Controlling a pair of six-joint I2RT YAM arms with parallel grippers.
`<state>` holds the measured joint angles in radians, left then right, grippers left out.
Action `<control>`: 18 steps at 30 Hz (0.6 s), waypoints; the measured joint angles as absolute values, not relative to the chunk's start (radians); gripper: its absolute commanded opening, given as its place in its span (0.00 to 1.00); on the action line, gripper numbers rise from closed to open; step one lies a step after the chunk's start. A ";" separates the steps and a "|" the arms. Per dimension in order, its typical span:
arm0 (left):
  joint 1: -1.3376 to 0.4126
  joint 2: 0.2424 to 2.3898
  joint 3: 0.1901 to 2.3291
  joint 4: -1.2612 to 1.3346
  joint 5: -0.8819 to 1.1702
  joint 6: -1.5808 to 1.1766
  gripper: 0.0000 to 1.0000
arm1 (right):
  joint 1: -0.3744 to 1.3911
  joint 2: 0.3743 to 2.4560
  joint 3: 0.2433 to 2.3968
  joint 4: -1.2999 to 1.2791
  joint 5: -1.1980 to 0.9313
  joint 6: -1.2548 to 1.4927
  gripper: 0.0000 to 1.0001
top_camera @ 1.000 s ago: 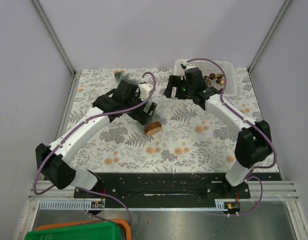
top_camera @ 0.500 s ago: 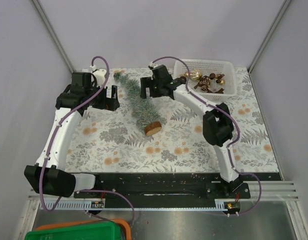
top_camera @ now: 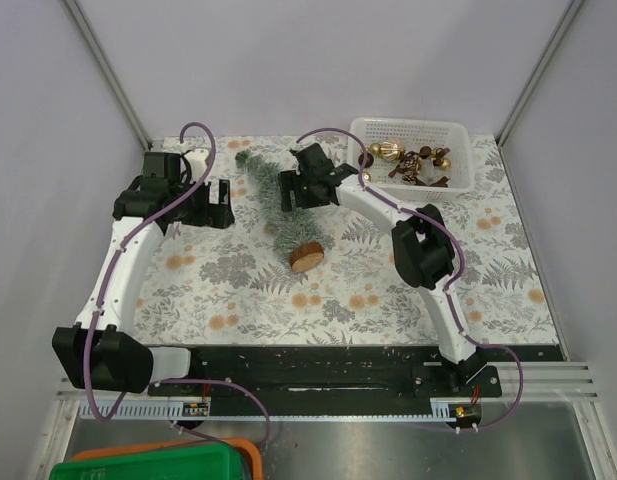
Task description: Decorate the small christmas tree
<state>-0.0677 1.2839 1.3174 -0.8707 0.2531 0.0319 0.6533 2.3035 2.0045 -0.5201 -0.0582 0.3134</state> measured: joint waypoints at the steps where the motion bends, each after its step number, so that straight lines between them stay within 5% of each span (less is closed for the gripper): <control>1: -0.068 1.284 1.313 -0.871 0.252 0.032 0.99 | 0.653 2.304 2.004 -0.517 -0.066 0.312 0.77; 9: -0.068 1.291 1.291 -0.873 0.229 0.034 0.99 | 0.653 2.278 1.971 -0.438 -0.110 0.317 0.08; 18: -0.068 1.326 1.287 -0.872 0.198 0.035 0.99 | 0.655 2.090 1.734 -0.294 -0.112 0.324 0.00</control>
